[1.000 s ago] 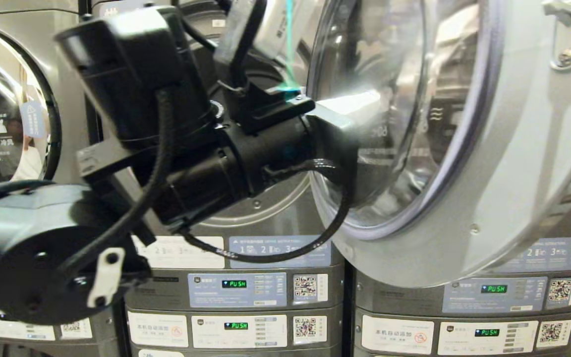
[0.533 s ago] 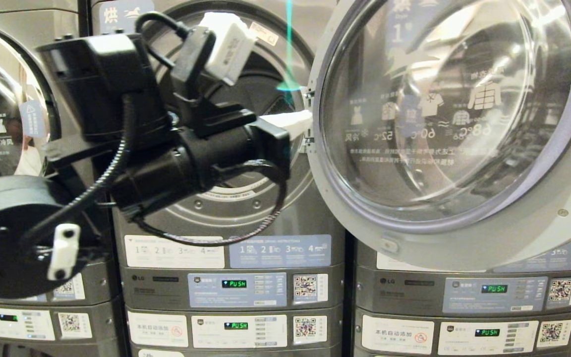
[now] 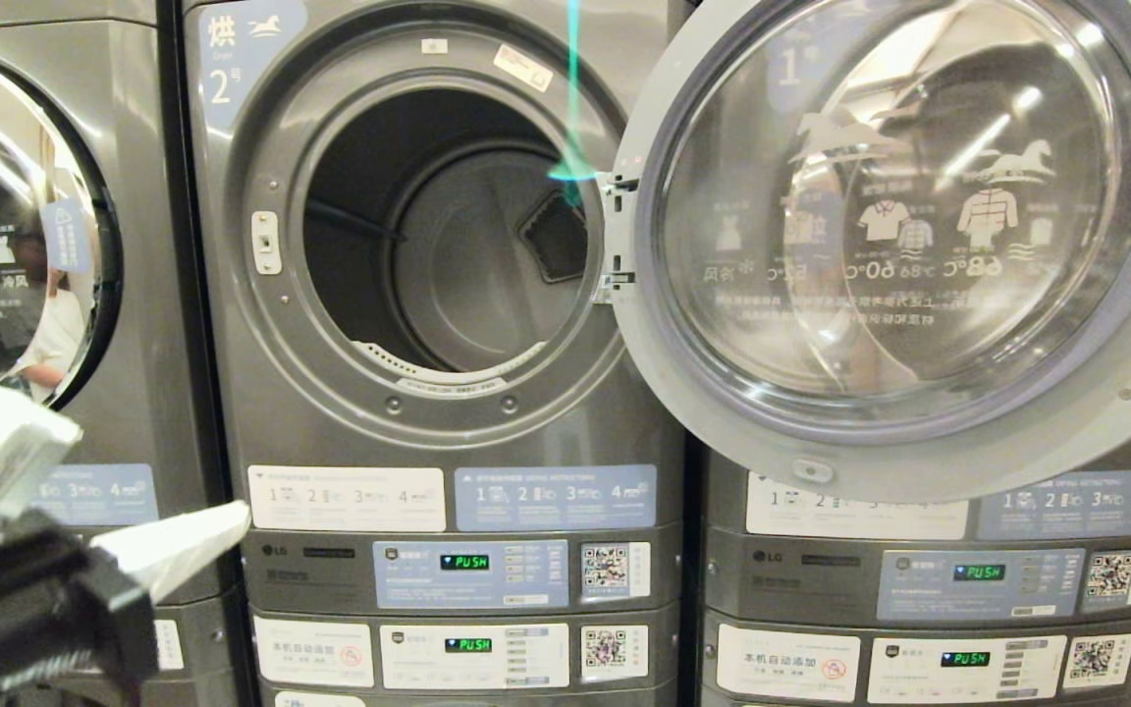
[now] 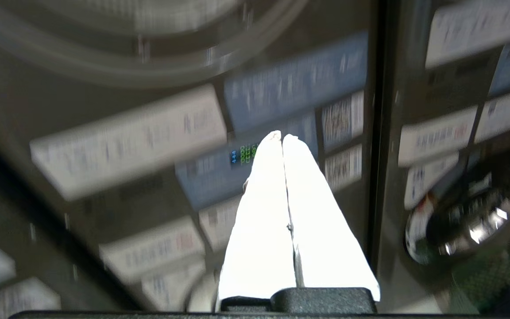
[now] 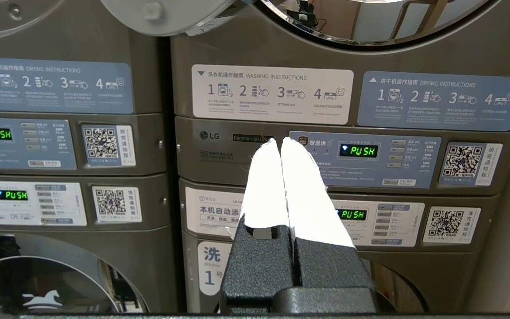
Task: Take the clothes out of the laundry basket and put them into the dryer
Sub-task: Open the dryer
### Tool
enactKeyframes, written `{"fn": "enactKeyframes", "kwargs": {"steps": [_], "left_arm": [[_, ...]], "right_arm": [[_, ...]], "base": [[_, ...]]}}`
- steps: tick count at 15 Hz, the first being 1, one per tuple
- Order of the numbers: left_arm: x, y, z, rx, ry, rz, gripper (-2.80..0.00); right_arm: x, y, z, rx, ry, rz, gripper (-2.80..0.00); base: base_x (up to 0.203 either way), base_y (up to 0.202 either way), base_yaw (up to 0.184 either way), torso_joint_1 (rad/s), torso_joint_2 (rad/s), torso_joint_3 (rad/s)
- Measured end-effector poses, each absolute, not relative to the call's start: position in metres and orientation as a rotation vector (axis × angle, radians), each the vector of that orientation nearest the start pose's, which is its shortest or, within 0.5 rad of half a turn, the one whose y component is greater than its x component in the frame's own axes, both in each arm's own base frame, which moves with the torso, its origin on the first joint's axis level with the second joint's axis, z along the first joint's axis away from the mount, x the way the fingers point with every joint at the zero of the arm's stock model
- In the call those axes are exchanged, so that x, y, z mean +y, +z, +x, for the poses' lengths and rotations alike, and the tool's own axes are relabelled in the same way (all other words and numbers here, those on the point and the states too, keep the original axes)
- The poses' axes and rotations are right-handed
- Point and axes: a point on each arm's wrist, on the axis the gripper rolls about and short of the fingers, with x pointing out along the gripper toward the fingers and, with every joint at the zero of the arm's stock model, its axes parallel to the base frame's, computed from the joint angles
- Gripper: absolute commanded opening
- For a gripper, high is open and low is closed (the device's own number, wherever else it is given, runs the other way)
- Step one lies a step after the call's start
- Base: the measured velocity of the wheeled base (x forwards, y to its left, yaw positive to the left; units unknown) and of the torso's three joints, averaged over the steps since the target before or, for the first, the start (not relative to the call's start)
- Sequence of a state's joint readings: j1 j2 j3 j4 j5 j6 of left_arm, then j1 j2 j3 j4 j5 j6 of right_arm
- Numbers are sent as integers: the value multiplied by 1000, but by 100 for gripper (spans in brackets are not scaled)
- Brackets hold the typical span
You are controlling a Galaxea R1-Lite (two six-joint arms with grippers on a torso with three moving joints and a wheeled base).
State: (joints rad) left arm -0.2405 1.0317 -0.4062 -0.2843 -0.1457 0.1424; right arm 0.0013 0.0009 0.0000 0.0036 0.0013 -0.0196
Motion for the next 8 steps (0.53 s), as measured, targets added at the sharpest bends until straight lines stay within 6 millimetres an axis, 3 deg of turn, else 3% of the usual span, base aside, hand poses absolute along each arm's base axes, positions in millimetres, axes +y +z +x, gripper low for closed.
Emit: {"fn": "enactKeyframes", "kwargs": {"steps": [4,8], "left_arm": [[-11,113,46,464,-293,88,-280],[0,85,10,565,-47,6,-280]], "right_arm": [[0,75,-23,5,2,-20,-280],[0,75,-23,5,2,-25,-280]], "base": [[0,0,0,0,0,0],[0,0,0,0,0,0]]}}
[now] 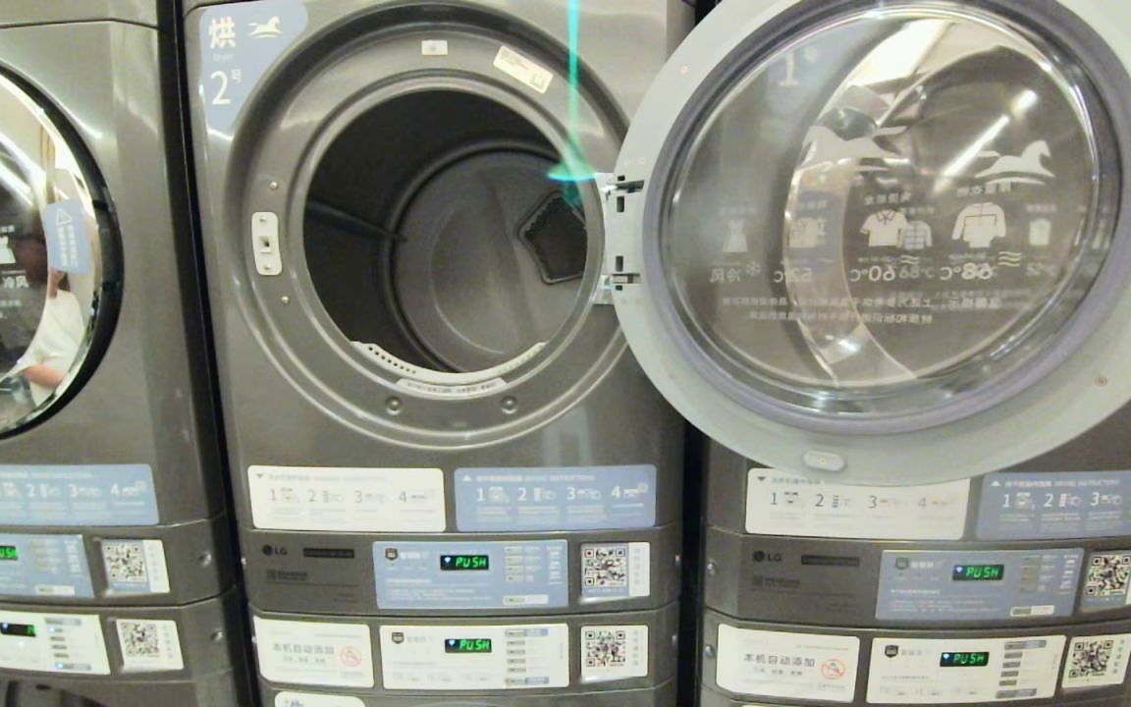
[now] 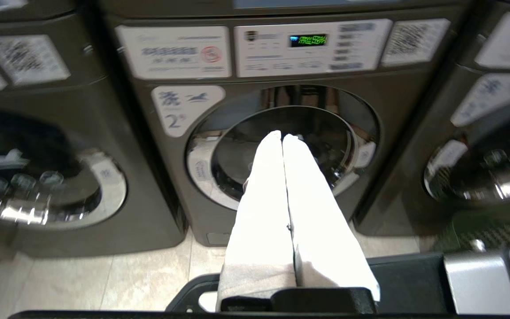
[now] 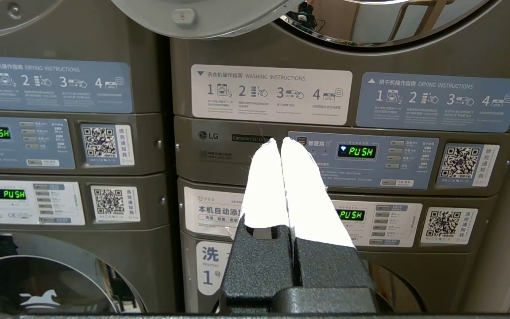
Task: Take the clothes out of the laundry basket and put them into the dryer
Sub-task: Open the dryer
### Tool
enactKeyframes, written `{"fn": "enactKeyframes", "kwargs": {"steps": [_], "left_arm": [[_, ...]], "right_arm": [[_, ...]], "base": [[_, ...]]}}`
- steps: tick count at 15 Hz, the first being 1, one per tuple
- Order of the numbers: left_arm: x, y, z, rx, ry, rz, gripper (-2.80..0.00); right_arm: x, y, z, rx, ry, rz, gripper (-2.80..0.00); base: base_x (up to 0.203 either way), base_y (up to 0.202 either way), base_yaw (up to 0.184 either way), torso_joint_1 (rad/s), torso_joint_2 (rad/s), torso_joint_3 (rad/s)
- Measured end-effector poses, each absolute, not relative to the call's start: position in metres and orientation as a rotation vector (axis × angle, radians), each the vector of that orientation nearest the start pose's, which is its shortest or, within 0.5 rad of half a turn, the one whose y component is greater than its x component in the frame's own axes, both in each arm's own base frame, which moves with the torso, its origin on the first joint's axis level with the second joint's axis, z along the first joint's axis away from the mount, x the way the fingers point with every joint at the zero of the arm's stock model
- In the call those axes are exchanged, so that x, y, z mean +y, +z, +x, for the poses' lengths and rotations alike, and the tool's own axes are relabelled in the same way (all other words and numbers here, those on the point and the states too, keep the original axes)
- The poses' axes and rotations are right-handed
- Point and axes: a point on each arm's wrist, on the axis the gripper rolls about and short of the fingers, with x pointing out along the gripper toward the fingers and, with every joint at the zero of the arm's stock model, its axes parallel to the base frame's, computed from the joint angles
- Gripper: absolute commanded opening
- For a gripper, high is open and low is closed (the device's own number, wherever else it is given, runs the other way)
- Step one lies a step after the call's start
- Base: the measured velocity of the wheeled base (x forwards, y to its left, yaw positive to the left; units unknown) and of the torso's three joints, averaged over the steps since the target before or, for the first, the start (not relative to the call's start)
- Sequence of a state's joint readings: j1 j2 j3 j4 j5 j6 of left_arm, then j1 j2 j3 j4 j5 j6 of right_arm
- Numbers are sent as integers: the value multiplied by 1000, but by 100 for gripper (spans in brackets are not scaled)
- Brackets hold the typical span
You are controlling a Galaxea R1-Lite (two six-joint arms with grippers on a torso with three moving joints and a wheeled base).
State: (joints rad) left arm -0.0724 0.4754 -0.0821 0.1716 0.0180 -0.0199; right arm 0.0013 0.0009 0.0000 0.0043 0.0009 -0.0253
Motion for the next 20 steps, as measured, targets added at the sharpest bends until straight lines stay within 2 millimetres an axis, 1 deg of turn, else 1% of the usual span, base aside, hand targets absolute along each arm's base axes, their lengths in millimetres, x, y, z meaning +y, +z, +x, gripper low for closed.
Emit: {"fn": "enactKeyframes", "kwargs": {"steps": [2,3,5,6,7,8,10,11,13,14,16,17,18,20], "left_arm": [[1,85,4,510,78,-29,-280],[1,85,1,469,103,-23,-280],[0,85,0,359,77,24,-280],[-1,87,1,286,56,52,-280],[-1,90,2,220,37,91,-280],[-2,90,2,192,14,125,-280],[-2,85,0,229,-21,150,-280],[-2,82,-2,251,-61,154,-280],[-2,80,-9,293,-103,156,-280],[-1,80,-11,283,-107,156,-280],[-1,79,-17,219,-102,154,-280],[-1,79,-20,175,-99,161,-280],[-1,78,-22,136,-97,180,-280],[-1,78,-24,78,-90,200,-280]], "right_arm": [[0,75,-23,5,5,-41,-280],[0,75,-23,5,9,-54,-280],[0,77,-23,-5,19,-63,-280],[1,84,-25,-32,37,-63,-280],[1,96,-29,-72,65,-66,-280],[3,112,-35,-129,112,-74,-280],[5,148,-44,-215,237,-95,-280],[7,166,-46,-234,289,-103,-280],[7,198,-40,-232,327,-103,-280],[7,215,-33,-222,326,-100,-280],[7,253,-9,-202,288,-92,-280],[6,271,10,-195,256,-88,-280],[5,284,32,-183,216,-86,-280],[3,302,73,-183,135,-82,-280]], "base": [[0,0,0,0,0,0],[0,0,0,0,0,0],[0,0,0,0,0,0],[0,0,0,0,0,0],[0,0,0,0,0,0],[0,0,0,0,0,0],[0,0,0,0,0,0],[0,0,0,0,0,0],[0,0,0,0,0,0],[0,0,0,0,0,0],[0,0,0,0,0,0],[0,0,0,0,0,0],[0,0,0,0,0,0],[0,0,0,0,0,0]]}}
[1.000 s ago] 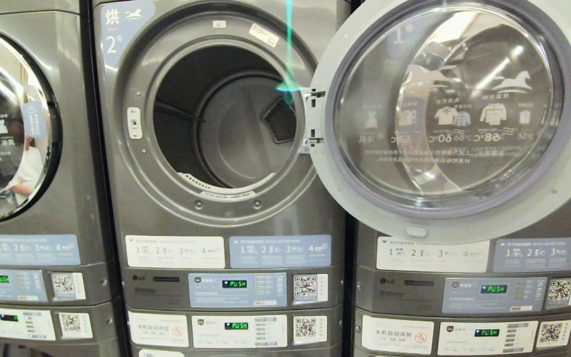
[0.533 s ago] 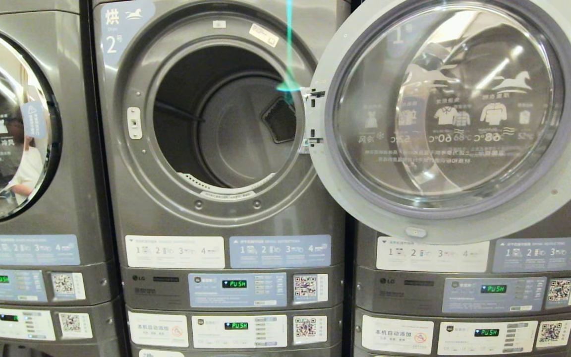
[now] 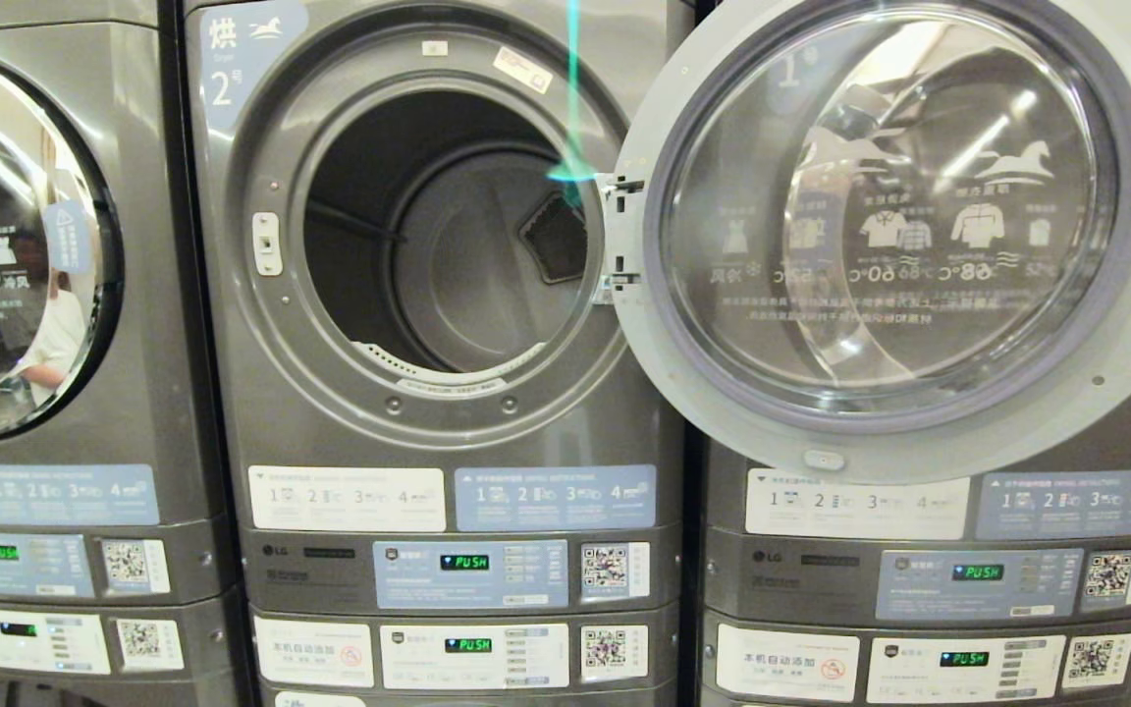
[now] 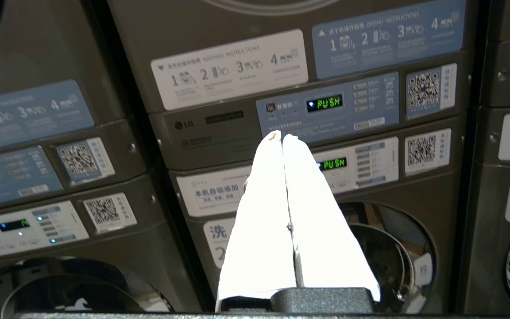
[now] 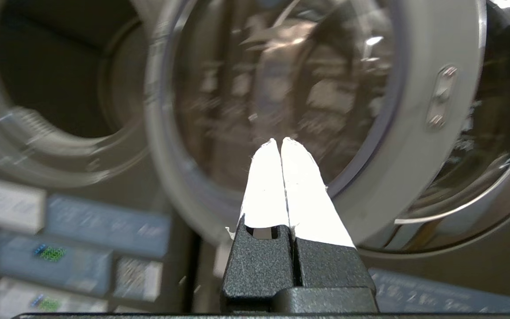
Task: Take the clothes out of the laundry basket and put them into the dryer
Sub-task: Open the dryer, then take the clothes out of the basket
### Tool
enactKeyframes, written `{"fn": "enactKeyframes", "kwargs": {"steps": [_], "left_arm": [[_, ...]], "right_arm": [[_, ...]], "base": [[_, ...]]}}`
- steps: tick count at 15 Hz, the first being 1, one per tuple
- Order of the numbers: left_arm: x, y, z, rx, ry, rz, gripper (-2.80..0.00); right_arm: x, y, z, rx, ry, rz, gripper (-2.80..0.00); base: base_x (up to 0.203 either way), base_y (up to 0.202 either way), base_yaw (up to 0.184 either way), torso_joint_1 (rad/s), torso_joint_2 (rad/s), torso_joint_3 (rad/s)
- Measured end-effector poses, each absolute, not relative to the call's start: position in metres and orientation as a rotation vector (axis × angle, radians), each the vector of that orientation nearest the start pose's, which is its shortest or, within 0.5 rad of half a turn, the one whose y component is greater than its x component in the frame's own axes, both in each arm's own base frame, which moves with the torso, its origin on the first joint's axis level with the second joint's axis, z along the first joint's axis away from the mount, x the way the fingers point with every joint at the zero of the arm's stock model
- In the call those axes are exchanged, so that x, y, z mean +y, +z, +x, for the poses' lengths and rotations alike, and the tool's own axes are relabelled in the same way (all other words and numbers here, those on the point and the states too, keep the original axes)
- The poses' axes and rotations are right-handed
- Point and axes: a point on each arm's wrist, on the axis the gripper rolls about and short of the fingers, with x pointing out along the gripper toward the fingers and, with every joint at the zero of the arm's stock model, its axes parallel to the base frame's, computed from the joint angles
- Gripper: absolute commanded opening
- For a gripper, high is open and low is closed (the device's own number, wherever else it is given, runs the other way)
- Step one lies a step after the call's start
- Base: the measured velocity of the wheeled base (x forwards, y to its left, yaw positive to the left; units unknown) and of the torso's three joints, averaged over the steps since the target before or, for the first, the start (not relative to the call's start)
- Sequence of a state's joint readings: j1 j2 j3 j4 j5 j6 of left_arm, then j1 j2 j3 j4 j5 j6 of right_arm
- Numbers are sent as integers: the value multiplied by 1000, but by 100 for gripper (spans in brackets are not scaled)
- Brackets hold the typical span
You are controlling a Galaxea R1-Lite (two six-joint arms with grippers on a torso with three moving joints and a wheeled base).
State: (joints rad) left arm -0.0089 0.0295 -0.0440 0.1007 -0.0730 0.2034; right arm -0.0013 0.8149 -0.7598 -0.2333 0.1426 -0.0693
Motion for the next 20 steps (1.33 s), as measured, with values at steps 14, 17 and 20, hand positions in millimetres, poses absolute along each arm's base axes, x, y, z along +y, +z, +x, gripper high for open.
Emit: {"fn": "enactKeyframes", "kwargs": {"steps": [14,17,20], "left_arm": [[-1,76,-26,55,-51,154,-280],[-1,76,-26,54,-52,154,-280],[-1,76,-26,54,-52,159,-280]], "right_arm": [[2,124,40,230,99,-59,-280],[2,101,-1,174,74,-62,-280],[1,84,-25,192,30,-32,-280]], "base": [[0,0,0,0,0,0],[0,0,0,0,0,0],[0,0,0,0,0,0]]}}
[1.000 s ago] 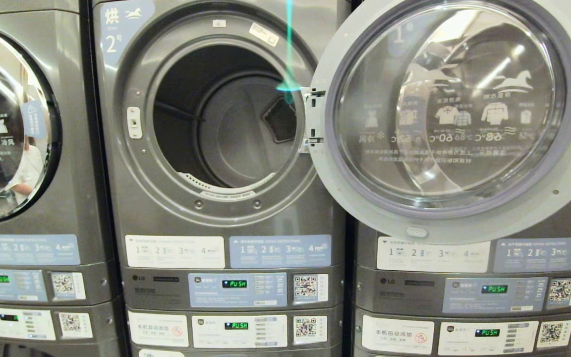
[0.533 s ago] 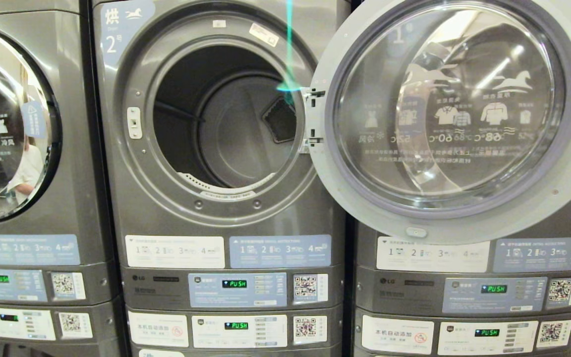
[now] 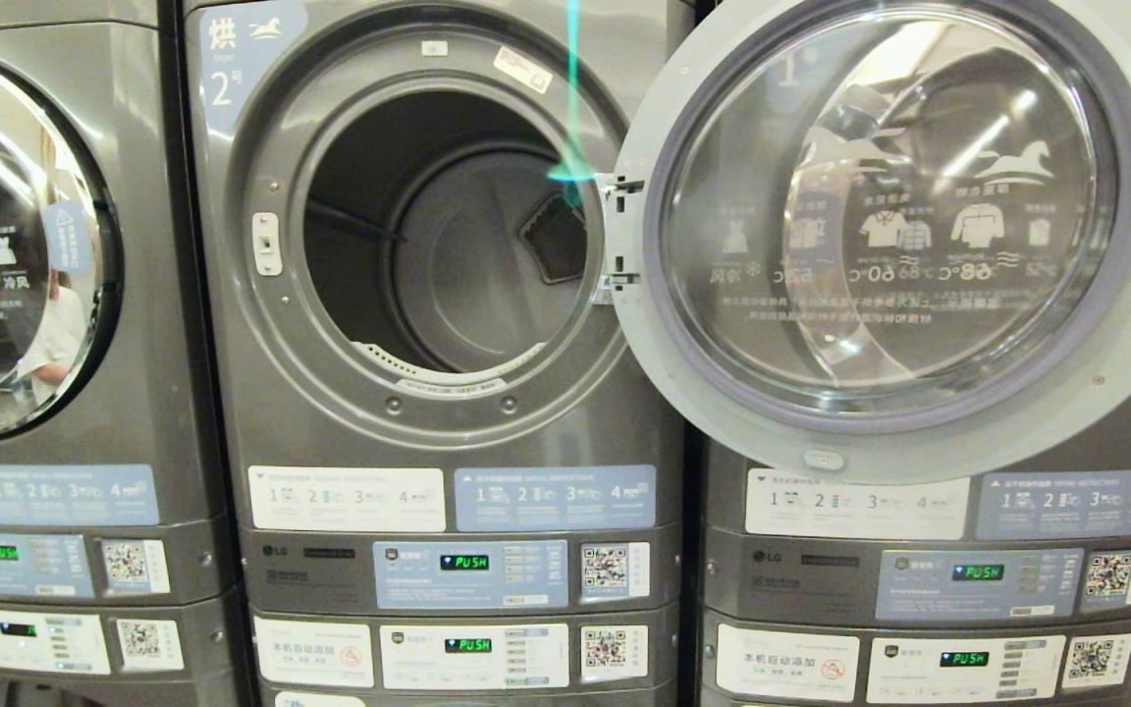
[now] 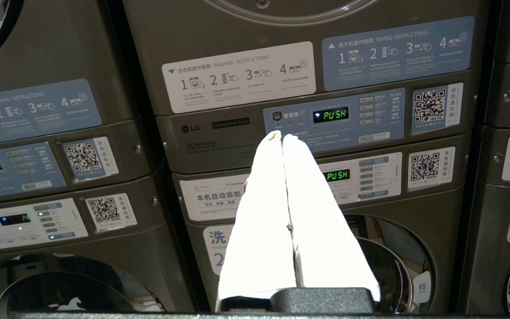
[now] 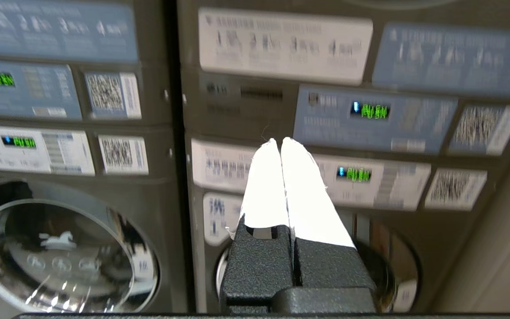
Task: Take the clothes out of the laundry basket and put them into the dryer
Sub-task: Take the clothes out of the basket
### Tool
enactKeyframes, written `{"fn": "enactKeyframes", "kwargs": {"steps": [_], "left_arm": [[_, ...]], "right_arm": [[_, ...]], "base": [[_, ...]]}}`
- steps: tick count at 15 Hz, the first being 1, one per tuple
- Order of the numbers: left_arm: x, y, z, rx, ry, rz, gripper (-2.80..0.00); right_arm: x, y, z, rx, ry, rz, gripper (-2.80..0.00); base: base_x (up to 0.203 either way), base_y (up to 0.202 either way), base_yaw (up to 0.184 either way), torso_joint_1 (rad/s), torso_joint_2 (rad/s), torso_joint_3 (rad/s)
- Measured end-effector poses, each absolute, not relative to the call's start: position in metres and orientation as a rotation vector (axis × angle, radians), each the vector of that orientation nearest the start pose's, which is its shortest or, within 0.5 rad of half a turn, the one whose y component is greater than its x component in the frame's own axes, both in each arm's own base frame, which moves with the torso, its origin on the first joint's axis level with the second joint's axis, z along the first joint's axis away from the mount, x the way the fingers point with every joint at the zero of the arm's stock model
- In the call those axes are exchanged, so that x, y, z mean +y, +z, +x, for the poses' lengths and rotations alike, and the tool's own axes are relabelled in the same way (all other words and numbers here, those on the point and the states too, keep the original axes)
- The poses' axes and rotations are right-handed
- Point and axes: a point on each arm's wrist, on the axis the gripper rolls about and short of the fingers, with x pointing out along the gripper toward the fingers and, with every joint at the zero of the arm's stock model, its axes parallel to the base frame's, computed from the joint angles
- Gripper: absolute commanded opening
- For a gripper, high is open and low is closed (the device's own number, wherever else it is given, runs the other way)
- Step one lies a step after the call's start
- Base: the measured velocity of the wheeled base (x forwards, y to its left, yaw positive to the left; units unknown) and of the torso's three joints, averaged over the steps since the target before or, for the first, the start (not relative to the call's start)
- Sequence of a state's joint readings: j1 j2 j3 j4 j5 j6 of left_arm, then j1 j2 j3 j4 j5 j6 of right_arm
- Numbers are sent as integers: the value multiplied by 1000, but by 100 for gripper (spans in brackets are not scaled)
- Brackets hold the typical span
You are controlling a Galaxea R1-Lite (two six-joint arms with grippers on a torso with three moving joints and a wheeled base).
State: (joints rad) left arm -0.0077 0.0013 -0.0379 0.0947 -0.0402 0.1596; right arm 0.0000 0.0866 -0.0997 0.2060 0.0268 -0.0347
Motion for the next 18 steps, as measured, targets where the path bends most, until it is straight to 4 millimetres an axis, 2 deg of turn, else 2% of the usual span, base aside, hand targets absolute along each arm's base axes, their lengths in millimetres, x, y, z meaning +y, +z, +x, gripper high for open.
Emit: {"fn": "enactKeyframes", "kwargs": {"steps": [5,7,18], "left_arm": [[-1,76,-26,54,-49,154,-280],[-1,76,-26,55,-45,148,-280],[0,76,-26,56,-40,135,-280]], "right_arm": [[0,77,-33,192,23,-86,-280],[0,77,-34,185,31,-133,-280],[0,76,-34,187,30,-127,-280]], "base": [[0,0,0,1,1,-55],[0,0,0,2,5,-171],[0,0,0,3,2,-195]]}}
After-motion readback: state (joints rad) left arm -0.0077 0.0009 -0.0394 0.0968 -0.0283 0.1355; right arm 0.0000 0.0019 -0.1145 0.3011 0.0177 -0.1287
